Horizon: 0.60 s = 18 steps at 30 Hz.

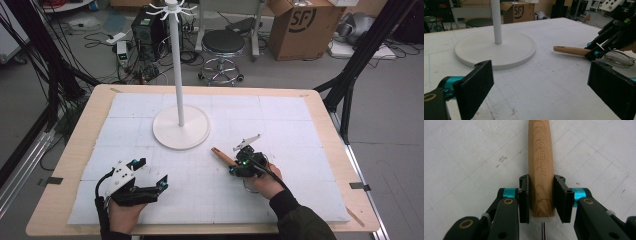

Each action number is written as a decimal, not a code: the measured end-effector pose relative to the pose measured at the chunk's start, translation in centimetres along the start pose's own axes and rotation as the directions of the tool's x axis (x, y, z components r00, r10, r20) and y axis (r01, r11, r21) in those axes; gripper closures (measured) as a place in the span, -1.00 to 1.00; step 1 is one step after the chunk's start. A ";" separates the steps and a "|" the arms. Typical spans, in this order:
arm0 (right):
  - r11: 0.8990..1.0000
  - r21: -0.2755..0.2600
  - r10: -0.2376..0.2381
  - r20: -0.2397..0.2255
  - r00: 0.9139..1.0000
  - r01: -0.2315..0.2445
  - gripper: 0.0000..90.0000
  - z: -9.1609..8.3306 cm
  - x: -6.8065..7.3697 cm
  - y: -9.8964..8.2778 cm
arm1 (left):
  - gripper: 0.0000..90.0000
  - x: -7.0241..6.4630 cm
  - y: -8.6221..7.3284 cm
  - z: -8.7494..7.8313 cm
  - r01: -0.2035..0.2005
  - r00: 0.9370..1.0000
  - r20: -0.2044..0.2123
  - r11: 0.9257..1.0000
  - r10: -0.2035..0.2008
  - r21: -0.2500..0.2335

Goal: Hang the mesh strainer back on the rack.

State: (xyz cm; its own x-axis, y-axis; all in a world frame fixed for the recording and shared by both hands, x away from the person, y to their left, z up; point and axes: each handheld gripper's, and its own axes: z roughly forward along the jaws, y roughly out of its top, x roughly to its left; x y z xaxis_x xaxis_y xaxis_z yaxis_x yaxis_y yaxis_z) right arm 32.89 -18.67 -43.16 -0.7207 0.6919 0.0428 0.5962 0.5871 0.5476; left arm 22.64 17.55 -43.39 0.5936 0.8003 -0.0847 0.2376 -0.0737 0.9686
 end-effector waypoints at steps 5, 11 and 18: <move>0.995 -0.097 0.029 -0.026 0.999 -0.031 0.53 -1.3 -0.4 0.1 | -0.84 -0.1 0.0 -0.1 0.001 1.000 -0.001 1.000 -0.001 -0.007; 0.963 -0.265 0.045 -0.041 0.998 -0.054 0.53 -3.5 -1.1 0.5 | -0.84 -0.1 0.1 -0.1 -0.004 1.000 0.000 1.000 0.004 -0.002; 0.906 -0.417 0.057 -0.052 0.997 -0.074 0.52 -6.1 -1.5 1.9 | -0.84 -0.1 0.1 -0.1 -0.004 1.000 -0.004 1.000 0.004 -0.008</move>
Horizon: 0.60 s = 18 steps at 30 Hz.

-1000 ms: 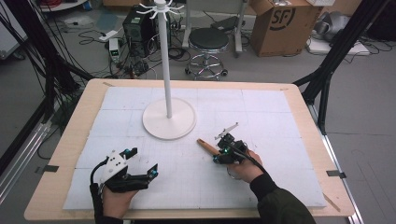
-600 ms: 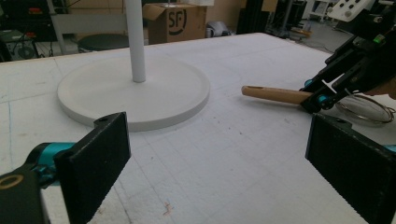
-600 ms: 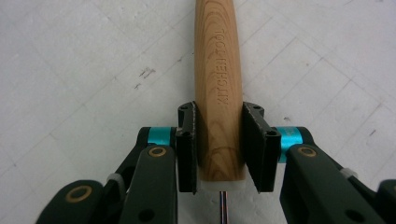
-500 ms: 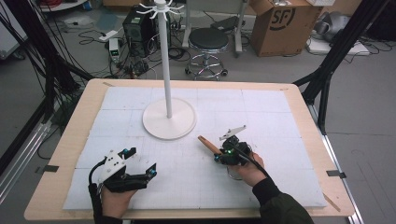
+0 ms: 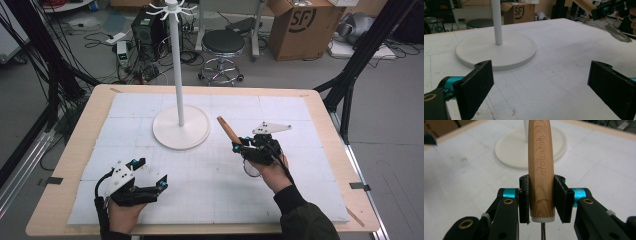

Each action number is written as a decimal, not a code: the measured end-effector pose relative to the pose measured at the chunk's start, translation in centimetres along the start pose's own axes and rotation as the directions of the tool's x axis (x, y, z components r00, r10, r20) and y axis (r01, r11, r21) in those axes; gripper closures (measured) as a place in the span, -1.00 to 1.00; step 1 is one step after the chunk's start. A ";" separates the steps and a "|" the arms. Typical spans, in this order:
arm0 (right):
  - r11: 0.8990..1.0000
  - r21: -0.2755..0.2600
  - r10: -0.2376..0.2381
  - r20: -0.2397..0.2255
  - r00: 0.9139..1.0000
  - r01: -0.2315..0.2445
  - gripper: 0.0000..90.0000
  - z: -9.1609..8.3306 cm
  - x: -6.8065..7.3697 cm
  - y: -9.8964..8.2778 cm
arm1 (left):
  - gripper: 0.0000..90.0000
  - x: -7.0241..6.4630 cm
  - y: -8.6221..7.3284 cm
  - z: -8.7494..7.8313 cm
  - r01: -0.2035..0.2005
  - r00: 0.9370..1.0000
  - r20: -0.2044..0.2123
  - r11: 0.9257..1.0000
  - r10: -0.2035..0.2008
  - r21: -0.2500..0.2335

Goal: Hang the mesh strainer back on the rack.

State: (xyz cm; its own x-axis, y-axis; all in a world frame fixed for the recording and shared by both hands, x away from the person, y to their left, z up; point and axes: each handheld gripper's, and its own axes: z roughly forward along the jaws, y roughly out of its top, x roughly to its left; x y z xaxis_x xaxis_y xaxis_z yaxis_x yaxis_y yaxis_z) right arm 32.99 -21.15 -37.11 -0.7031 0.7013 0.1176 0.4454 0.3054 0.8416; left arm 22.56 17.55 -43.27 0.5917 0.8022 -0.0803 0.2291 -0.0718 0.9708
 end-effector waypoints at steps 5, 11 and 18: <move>0.999 -0.042 0.030 -0.017 0.999 -0.031 0.52 -0.2 -0.2 1.8 | -0.84 -0.1 0.0 0.0 0.000 1.000 -0.004 1.000 0.000 -0.005; 0.993 -0.111 0.044 -0.046 0.998 -0.049 0.52 -0.1 0.0 3.8 | -0.84 0.0 0.0 0.1 0.003 1.000 -0.004 1.000 -0.003 -0.004; 0.981 -0.187 0.034 -0.098 0.995 -0.052 0.52 -0.1 0.3 6.2 | -0.84 0.2 0.0 0.1 0.007 1.000 -0.010 1.000 -0.007 -0.003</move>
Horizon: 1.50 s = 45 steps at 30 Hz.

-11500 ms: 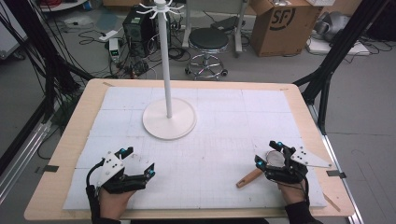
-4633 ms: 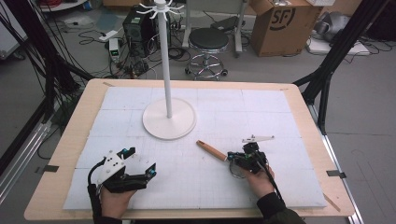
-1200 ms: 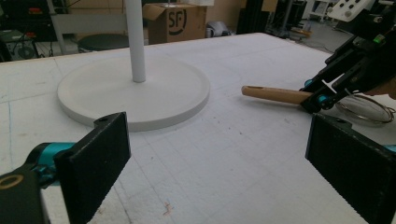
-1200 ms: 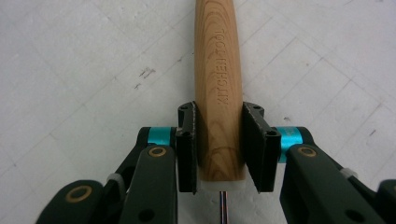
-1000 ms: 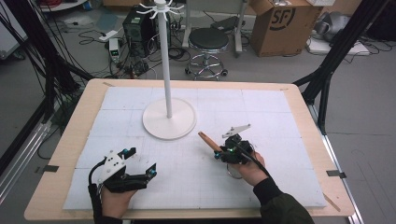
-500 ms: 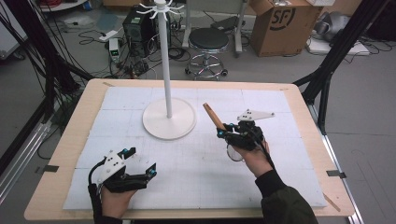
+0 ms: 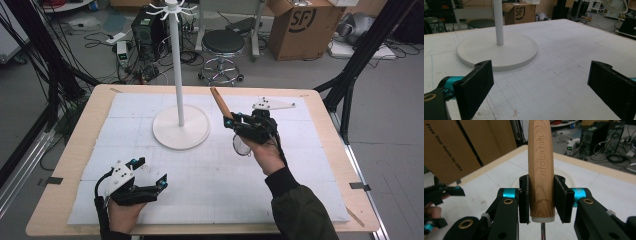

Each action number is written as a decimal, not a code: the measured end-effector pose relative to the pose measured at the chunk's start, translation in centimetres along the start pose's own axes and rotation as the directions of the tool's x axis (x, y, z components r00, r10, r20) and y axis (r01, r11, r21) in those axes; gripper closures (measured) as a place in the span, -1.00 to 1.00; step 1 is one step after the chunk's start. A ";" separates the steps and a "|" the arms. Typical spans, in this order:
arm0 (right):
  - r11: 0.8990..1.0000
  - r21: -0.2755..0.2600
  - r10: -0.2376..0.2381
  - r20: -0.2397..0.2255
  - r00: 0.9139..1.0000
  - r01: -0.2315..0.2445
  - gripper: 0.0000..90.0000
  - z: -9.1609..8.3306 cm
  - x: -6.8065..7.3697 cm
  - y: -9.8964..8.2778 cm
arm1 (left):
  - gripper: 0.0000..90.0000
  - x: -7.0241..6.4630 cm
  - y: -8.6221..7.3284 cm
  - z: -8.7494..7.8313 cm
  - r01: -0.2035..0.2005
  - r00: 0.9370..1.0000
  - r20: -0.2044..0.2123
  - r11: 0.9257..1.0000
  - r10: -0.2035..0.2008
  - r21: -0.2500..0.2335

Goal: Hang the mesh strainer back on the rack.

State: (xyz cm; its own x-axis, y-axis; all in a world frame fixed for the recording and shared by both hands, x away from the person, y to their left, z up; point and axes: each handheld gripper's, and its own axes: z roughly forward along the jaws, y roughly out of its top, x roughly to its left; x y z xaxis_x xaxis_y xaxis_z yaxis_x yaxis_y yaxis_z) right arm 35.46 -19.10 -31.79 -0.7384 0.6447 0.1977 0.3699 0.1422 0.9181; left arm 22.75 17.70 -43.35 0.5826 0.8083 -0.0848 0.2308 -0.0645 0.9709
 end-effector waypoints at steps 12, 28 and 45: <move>0.988 -0.155 -0.017 -0.055 0.998 0.008 0.52 -0.1 0.6 4.6 | -0.84 0.4 0.0 0.1 0.015 1.000 0.004 1.000 -0.015 -0.007; 0.965 -0.260 -0.044 -0.091 0.995 0.019 0.52 0.8 1.2 7.8 | -0.84 0.9 -0.3 0.3 0.032 0.999 0.001 0.999 -0.032 0.004; 0.919 -0.394 -0.023 -0.132 0.991 -0.031 0.52 1.3 0.6 9.6 | -0.84 0.9 -0.5 0.4 0.038 0.999 0.000 0.999 -0.038 0.013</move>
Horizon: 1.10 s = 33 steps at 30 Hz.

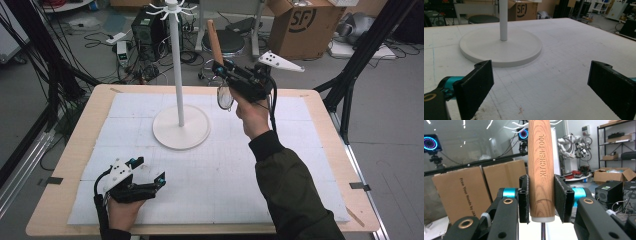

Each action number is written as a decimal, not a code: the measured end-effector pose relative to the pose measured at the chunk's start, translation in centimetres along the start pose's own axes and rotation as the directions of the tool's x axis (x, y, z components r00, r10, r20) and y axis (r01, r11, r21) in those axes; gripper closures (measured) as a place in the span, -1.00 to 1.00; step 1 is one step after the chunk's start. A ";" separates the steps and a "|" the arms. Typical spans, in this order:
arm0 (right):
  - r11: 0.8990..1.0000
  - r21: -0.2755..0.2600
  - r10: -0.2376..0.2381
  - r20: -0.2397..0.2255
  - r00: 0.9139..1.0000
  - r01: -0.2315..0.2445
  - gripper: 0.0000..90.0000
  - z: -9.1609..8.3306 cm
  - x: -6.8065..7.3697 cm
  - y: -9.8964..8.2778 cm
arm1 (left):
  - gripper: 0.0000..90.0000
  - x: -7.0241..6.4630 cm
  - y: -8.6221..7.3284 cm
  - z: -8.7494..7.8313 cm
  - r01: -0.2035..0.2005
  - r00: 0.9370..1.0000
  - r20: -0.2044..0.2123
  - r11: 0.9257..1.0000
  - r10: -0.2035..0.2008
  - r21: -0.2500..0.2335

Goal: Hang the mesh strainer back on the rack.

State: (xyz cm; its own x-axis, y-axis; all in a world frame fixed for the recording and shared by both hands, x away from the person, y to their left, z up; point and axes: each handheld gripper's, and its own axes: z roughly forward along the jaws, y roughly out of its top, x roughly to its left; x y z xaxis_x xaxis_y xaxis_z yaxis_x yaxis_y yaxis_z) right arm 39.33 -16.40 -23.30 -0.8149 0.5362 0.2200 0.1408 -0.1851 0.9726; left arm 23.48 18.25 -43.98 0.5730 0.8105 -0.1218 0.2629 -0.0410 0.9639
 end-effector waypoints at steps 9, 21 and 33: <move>1.000 -0.021 0.009 -0.011 1.000 -0.010 0.52 2.3 -0.3 1.2 | -0.84 0.0 0.0 0.2 0.005 1.000 0.002 1.000 -0.005 -0.001; 0.999 -0.003 0.052 -0.025 0.998 -0.052 0.52 4.3 -0.7 1.2 | -0.84 0.0 0.1 -0.3 0.005 1.000 0.003 1.000 -0.005 -0.021; 0.998 0.024 0.054 -0.046 0.998 -0.053 0.52 5.9 -0.3 0.7 | -0.84 0.1 0.2 -0.4 0.008 1.000 0.004 1.000 -0.008 -0.022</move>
State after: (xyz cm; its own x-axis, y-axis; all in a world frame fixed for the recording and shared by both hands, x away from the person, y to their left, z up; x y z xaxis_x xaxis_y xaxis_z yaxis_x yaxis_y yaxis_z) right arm 42.97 -11.83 -22.26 -0.8310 0.4873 0.2684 0.1972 -0.1932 0.9612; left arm 23.29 18.54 -43.74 0.5737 0.8086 -0.1307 0.2503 -0.0212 0.9679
